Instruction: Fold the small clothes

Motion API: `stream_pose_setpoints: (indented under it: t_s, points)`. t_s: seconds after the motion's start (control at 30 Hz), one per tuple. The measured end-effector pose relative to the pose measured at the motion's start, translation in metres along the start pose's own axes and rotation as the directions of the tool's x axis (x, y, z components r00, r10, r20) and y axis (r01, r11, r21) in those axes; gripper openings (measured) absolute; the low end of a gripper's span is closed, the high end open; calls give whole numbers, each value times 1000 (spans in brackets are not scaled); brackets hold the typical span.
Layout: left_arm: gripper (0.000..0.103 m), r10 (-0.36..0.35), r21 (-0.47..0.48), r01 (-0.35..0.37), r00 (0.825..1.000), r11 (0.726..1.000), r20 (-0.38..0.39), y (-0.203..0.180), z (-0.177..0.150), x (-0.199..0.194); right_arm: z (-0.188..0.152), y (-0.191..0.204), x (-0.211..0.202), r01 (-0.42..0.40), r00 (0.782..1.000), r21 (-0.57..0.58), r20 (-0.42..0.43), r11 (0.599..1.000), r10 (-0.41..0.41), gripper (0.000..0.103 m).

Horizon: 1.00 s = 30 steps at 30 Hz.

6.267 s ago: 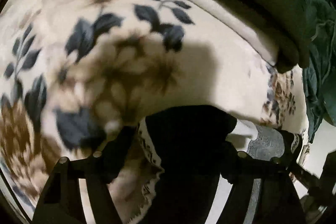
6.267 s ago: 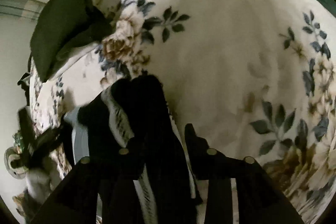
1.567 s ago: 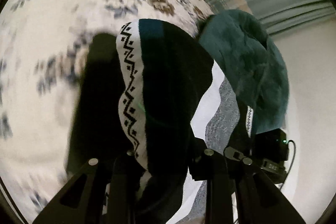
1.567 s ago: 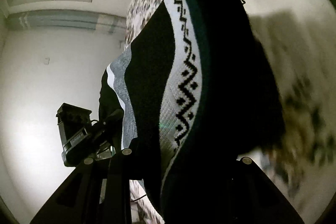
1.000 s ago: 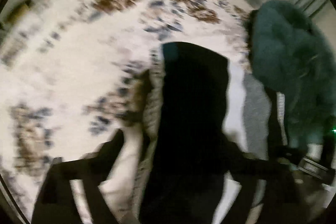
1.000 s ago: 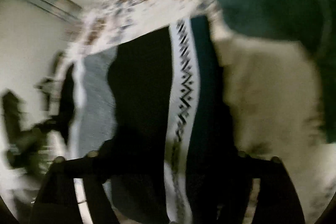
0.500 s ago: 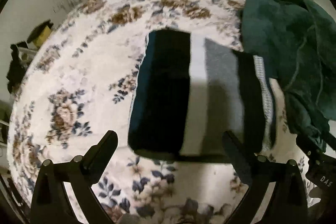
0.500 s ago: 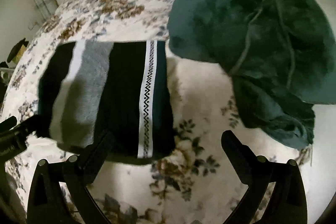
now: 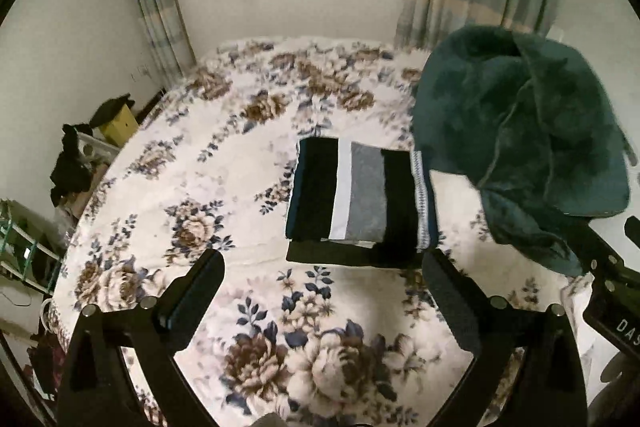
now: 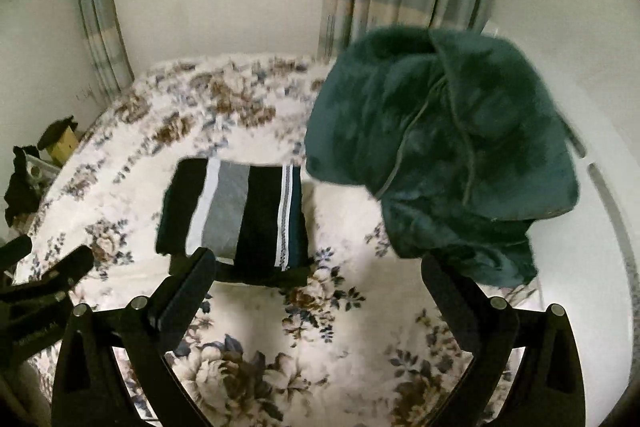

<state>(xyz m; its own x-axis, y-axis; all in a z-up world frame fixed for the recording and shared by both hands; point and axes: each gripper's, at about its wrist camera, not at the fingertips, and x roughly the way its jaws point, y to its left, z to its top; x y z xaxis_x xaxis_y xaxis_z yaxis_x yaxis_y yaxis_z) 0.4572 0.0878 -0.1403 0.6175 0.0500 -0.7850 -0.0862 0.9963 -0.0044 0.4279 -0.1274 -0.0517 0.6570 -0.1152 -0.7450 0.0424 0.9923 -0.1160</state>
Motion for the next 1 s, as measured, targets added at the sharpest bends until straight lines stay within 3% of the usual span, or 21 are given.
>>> stream_pose_setpoints:
  t_s: [0.33,0.53,0.73,1.0]
  points:
    - [101,1,5,-1,993,1000,119,1,-29,-138,-24,-24,-166,-25,993,46,118,999,20,103]
    - [101,-21,-5,22,988,1000,154,5,-48,-183,-49,-31,-239,-37,985,46,170,998,29,103]
    - [101,-12,-21,17,980,1000,198,11,-60,-213,-65,-38,-282,-48,979,43,202,998,39,103]
    - [103,-5,-41,14,977,999,213,14,-71,-229,-72,-40,-306,-62,975,8,212,998,59,103]
